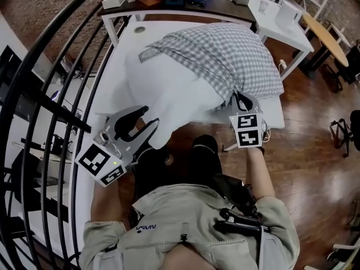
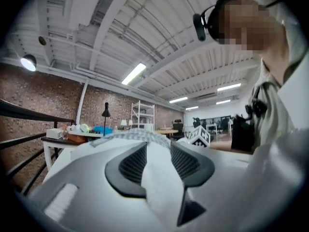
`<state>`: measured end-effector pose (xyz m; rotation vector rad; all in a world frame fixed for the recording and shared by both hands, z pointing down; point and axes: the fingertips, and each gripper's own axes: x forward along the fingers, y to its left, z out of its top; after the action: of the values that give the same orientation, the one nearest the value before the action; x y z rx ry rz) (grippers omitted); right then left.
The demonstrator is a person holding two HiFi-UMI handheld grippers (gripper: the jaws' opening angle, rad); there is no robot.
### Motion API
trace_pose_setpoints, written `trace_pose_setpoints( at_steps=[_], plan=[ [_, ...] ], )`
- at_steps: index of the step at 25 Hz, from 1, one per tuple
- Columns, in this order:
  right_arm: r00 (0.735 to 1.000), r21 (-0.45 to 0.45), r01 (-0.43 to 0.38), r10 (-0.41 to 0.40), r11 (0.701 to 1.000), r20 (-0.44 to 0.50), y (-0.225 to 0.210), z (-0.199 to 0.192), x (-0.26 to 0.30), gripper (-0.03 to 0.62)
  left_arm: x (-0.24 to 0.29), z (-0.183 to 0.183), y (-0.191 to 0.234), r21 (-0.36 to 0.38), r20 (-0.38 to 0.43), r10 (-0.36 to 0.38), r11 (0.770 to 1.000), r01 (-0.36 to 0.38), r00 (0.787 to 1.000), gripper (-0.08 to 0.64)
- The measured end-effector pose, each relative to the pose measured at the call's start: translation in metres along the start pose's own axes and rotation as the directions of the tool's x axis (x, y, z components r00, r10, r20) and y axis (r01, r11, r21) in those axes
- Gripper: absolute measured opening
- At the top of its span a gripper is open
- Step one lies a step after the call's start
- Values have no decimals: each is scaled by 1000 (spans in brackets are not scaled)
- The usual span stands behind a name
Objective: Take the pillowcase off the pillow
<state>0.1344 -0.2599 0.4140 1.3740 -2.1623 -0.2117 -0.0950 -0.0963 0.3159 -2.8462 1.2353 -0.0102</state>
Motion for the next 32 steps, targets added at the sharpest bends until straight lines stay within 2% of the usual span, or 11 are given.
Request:
trace_pose_setpoints(
  at_steps=[2,4,9,12,16,19,22,24,29,31,32],
  plan=[
    [1000,6,-23,23,1000,3,2,1,-5,29,-6,28,20,6,72,77,997,-78,994,165],
    [998,16,-61,61,998,16,4,7,-15,41,-3,37,53,29,81,182,982,-185,980,186],
    [970,14,-172,167,985,179,3,82,-58,63,46,25,143,-14,-29,299,954,-299,954,271],
    [938,-38,-205,208,978,279,-4,140,-65,63,86,-1,185,-16,-181,308,949,-316,934,324],
    [899,-158,-295,330,942,289,14,198,-34,94,116,-50,200,-91,-353,225,958,-273,908,371],
    [868,-219,-391,437,894,234,41,235,8,150,120,-57,189,-134,-343,194,958,-253,919,293],
    [841,-231,-479,518,847,156,76,267,58,166,118,-51,170,-51,-305,213,970,-240,928,120],
    [836,-258,-509,543,821,78,105,276,89,168,116,-49,156,22,-282,231,972,-234,931,54],
    [859,-419,-512,435,750,-271,149,240,158,186,107,-32,129,165,-229,271,957,-237,935,17],
    [866,-481,-495,362,724,-346,147,229,174,9,100,-23,124,202,-195,282,949,-243,939,15],
    [883,-528,-463,322,712,-341,142,232,181,5,96,-17,122,212,-172,287,945,-249,942,14]
  ],
)
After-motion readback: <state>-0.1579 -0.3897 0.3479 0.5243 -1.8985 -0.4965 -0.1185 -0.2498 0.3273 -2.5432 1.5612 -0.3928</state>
